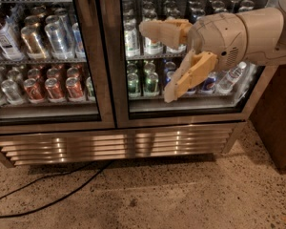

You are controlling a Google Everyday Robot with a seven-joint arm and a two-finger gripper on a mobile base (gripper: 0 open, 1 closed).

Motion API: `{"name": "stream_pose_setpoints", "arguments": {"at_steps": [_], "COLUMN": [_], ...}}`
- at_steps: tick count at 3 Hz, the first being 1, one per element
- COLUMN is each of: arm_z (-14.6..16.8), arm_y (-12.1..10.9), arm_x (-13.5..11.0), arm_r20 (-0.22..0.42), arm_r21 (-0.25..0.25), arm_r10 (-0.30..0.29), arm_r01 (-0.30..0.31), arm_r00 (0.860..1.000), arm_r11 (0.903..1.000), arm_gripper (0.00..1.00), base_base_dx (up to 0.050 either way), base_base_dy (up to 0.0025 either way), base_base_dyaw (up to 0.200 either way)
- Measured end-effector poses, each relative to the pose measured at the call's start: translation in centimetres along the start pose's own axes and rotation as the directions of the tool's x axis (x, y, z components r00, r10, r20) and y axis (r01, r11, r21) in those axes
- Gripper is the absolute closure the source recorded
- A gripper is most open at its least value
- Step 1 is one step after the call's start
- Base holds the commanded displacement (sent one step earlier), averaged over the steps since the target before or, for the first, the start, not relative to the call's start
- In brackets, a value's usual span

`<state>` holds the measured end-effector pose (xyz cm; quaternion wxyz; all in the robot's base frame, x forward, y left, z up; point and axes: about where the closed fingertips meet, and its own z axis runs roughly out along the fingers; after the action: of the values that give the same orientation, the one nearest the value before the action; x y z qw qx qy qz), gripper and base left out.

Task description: Open right fridge door

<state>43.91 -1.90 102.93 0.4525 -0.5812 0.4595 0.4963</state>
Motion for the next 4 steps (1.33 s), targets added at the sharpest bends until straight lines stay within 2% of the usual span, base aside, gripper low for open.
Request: {"name": "stream_pose_setpoints", "arguments": {"at_steps": [1,2,3,4], "arm_z": [-0.42,-0.51,-0.38,-0.41], "arm_y": [-0.34,-0.61,-0.8,-0.9], "arm_x": [0.27,0.31,-0.13,-0.18], "arm_r20": [0.027,0.053,0.054,0.053], "arm_r21": [0.084,0.213,0.278,0.291], "arm_r10": [-0.019,-0.049,-0.081,-0.087], "arm_r01": [0.017,0.036,0.063,0.068], "arm_r00": [0.999,0.997,0.995,0.995], "arm_r11": [0.9963,0.9764,0.9585,0.9543], "arm_gripper": [0.0,0.0,0.0,0.0], "base_base_dx": [0.0,0.0,0.0,0.0], "base_base_dy": [0.0,0.0,0.0,0.0], "base_base_dyaw": [0.0,0.0,0.0,0.0]}}
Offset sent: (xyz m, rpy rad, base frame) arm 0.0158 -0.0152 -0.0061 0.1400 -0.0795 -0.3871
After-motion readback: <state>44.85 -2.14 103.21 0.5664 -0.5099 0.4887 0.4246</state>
